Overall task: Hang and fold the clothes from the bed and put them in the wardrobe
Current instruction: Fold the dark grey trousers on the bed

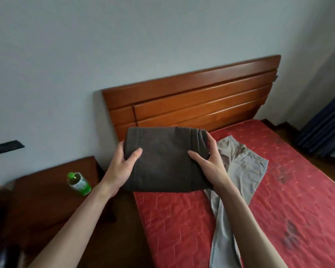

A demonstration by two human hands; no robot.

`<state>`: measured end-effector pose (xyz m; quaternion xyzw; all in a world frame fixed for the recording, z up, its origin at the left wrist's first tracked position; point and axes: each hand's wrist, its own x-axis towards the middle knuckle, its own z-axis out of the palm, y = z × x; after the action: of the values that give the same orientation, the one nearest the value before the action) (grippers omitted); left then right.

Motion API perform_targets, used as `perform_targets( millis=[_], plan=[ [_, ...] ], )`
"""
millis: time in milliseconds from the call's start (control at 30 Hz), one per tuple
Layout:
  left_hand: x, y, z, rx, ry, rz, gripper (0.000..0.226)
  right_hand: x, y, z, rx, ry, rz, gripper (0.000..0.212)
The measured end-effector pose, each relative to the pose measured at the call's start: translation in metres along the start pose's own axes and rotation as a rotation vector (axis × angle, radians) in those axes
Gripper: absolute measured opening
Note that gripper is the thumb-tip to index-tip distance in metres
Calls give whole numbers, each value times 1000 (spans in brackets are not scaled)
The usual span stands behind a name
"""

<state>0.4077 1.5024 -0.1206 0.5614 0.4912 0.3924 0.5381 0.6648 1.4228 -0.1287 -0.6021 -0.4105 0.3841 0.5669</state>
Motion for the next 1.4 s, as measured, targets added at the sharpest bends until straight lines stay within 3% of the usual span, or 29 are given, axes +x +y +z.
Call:
perform_targets(
  millis=[100,300,633,1000,1400],
  plan=[
    [5,0,-63,10,102,-11,25,18,-13,65,47,-97,1,79],
    [12,4,-179,-56,258,-53,35,58,-29,192,74,-285,-2,83],
    [20,9,-350,-81,453,-8,28,88,-58,389,103,-475,-54,77],
    [2,12,-470,-51,772,-18,36,115,-86,559,106,-748,-57,76],
    [-11,16,-572,-164,1269,-75,54,141,-118,771,118,-1291,-26,73]
  ],
)
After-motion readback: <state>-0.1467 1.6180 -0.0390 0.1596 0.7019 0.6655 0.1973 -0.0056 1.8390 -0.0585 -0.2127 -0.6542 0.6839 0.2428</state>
